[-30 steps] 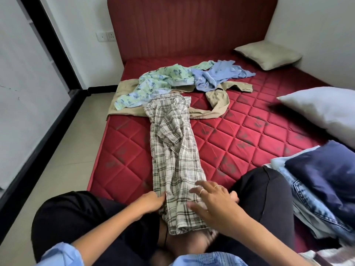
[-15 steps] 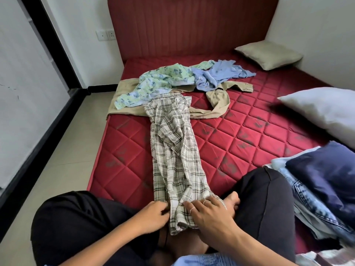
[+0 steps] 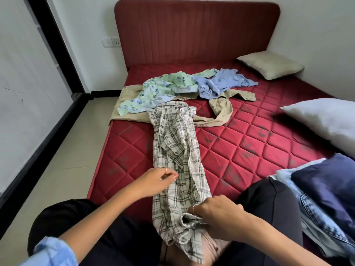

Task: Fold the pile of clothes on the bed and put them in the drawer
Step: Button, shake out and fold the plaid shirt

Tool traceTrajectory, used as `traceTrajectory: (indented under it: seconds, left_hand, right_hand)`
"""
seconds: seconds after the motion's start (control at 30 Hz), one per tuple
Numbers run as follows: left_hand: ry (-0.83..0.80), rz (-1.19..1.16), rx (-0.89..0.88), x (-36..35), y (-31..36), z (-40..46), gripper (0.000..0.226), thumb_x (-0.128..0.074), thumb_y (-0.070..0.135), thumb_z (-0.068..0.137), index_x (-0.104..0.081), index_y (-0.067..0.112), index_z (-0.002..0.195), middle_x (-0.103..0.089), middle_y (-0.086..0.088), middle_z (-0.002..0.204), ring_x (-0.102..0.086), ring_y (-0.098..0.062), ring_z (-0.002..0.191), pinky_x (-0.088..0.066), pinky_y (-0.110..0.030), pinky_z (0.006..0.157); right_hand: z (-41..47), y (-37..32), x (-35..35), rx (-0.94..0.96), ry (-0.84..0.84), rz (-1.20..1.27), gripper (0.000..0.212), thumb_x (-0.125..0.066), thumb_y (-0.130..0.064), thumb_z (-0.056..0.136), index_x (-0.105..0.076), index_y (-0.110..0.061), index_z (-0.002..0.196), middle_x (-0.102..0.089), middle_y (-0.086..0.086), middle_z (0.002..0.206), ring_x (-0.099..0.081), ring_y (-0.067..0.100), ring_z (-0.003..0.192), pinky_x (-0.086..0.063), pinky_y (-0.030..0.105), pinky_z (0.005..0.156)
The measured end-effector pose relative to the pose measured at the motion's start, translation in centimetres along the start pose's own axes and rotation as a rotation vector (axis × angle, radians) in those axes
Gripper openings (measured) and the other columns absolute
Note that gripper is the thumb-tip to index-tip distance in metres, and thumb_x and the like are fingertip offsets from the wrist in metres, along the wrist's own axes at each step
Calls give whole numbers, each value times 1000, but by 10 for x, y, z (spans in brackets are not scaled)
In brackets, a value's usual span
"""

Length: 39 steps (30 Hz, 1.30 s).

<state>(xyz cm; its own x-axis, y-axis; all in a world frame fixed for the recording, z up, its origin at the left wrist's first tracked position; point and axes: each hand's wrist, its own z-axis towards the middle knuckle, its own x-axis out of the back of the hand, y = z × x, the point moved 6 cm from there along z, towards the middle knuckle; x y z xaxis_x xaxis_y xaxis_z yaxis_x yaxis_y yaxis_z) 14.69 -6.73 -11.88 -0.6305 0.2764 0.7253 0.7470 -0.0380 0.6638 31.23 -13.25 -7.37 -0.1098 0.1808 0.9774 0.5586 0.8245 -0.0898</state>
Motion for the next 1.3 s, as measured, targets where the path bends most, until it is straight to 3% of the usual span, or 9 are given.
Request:
traceTrajectory:
  seconds: [0.1,0.27,0.53,0.73,0.83,0.9,0.97,1.13,1.3]
  left_hand:
    - [-103,-33,-59,-13,19,14,33,-44,41,99,-55,35,130,-62,14,100,-56,9,65,-41,-8,64]
    - [-236,125,-59,-57,-1,29,47,-38,46,100,-32,38,147,-26,3,157,-20,-12,145,-18,-37,119]
    - [-320,315,-22,-87,-39,28,49,-26,55,99,-13,51,147,-6,1,161,3,-12,148,-1,-42,119]
    - [-368,14,71,-85,-49,35,41,-31,54,99,-39,48,139,-24,1,157,-24,-15,144,-19,-40,117]
    - [-341,-321,205,-69,-54,38,61,-45,78,80,-63,23,102,-58,-1,109,-55,-17,82,-46,-35,83]
    - [-198,-653,362,-50,-69,40,37,-49,49,95,-57,15,84,-66,1,76,-61,-11,65,-53,-33,79]
    - [-81,-947,485,-35,-89,42,27,-40,21,102,-59,11,86,-72,3,66,-68,-7,61,-56,-24,67]
    - [88,-1169,598,-23,-126,56,77,-17,73,89,-67,18,111,-70,-8,112,-64,-22,102,-50,-34,82]
    - [106,-853,488,-45,-137,52,49,-62,57,83,-65,20,116,-70,9,111,-61,-4,108,-43,-24,100]
  right_hand:
    - [9,4,1,14,-76,11,25,-53,-32,92,-56,-14,110,-65,11,101,-60,35,96,-39,35,69]
    - [11,-8,-47,-98,0,-112,30,-45,-49,79,-65,-33,96,-63,-6,76,-65,20,64,-52,39,56]
    - [22,-13,-80,-60,107,-110,34,-53,-47,67,-48,-34,98,-54,-10,67,-55,9,41,-44,22,44]
    - [48,4,-33,33,-233,123,33,-62,-21,80,-54,-18,112,-66,11,104,-63,31,97,-49,40,79]
    - [77,34,11,27,-358,293,24,-64,-23,89,-62,-7,108,-68,13,99,-60,21,81,-47,29,70]
    - [106,62,46,10,-388,406,17,-67,-24,89,-66,-7,94,-67,4,84,-56,8,66,-48,23,62]
    - [145,104,76,-83,-229,414,16,-69,-27,88,-61,-17,78,-61,-5,72,-53,3,57,-43,17,51]
    - [198,186,94,-423,401,101,44,-59,-42,92,-52,-24,132,-62,5,127,-60,25,112,-45,39,93]
    - [181,139,-12,-314,314,122,55,-38,-53,95,-43,-20,139,-41,4,147,-42,21,134,-24,47,115]
